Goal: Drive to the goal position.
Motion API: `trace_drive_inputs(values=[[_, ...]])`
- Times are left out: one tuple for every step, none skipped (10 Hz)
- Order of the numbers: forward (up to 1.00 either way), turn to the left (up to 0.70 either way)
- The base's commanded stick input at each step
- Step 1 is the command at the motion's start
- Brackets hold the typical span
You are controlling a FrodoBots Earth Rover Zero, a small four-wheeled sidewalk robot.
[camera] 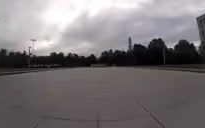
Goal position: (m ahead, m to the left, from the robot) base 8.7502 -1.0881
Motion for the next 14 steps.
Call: trace_drive_inputs(values=[[0.7, 0.0], [0.7, 0.0], [0.7, 0.0], [0.7, 0.0], [0.7, 0.0], [0.7, 0.0], [0.7, 0.0], [0.7, 0.0], [0.7, 0.0], [0.7, 0.0], [0.7, 0.0], [0.7, 0.0], [0.7, 0.0], [0.7, 0.0]])
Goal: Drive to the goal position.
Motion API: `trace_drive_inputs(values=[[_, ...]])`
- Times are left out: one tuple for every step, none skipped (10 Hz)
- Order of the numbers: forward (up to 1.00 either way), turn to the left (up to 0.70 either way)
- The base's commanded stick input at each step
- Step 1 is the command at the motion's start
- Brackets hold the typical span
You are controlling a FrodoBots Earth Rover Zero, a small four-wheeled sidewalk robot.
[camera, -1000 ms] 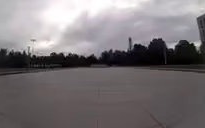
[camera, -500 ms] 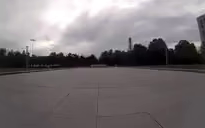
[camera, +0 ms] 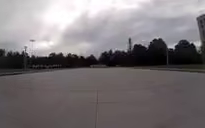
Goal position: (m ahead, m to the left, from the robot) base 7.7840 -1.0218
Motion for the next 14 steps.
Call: trace_drive_inputs(values=[[0.7, 0.0], [0.7, 0.0], [0.7, 0.0], [0.7, 0.0], [0.7, 0.0], [0.7, 0.0], [0.7, 0.0], [0.7, 0.0], [0.7, 0.0], [0.7, 0.0], [0.7, 0.0], [0.7, 0.0], [0.7, 0.0], [0.7, 0.0]])
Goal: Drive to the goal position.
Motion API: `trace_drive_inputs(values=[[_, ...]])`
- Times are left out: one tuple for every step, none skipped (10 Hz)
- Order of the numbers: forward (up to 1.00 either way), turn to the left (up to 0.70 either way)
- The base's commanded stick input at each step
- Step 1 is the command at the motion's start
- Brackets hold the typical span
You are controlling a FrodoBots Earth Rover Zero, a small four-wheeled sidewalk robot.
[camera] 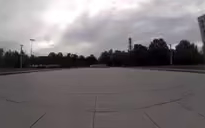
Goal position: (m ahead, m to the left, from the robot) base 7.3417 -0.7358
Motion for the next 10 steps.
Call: trace_drive_inputs(values=[[0.7, 0.0], [0.7, 0.0], [0.7, 0.0], [0.7, 0.0], [0.7, 0.0], [0.7, 0.0], [0.7, -0.28], [0.7, -0.3], [0.7, -0.3], [0.7, -0.3]])
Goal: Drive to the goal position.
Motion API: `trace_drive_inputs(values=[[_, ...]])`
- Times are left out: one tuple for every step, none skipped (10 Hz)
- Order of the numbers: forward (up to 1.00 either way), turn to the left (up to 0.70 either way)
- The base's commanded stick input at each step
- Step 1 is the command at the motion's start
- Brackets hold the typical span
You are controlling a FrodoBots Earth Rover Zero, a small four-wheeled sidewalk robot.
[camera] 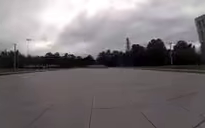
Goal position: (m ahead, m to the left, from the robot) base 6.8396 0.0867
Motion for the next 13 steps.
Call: trace_drive_inputs(values=[[0.7, -0.14], [0.7, -0.04], [0.7, 0.0], [0.7, 0.0], [0.7, 0.0], [0.7, 0.0], [0.7, 0.0], [0.7, 0.0], [0.7, 0.0], [0.7, 0.0], [0.7, 0.0], [0.7, 0.0], [0.7, 0.0]])
